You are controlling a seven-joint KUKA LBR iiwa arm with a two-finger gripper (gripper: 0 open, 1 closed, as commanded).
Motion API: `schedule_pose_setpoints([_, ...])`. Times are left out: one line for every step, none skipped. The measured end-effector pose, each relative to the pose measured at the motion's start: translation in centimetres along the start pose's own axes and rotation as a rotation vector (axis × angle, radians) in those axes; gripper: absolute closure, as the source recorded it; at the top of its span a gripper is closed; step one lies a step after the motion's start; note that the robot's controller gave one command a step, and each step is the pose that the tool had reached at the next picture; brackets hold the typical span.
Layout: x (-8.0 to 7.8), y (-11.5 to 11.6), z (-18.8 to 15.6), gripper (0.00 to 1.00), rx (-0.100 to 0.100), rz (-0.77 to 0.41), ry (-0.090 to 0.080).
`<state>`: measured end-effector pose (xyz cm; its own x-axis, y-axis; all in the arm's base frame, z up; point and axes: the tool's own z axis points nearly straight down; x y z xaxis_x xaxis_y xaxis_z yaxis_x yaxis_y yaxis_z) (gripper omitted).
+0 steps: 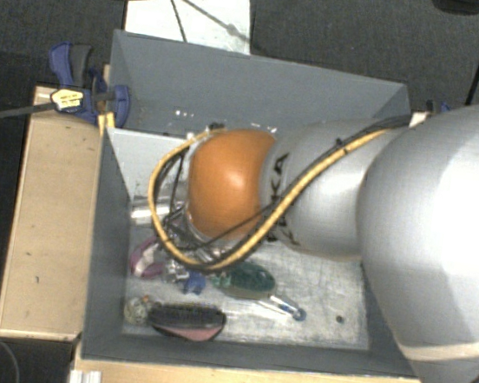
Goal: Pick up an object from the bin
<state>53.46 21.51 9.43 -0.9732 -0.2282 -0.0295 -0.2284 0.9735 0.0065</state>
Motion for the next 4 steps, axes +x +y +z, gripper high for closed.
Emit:
schedule_pose_setpoints([0.6, 0.1, 0.5, 0.0, 0.001, -0.001, 0.022])
schedule_pose_setpoints([-1.4, -3.5, 0.9, 0.0, 0.001, 0.052, 0.013])
schedule_pose_setpoints([-2.3, -3.8, 0.3, 1.0, -0.003, 0.063, -0.022])
schedule_pose_setpoints([-2.3, -3.9, 0.2, 1.0, -0.001, -0.036, -0.025])
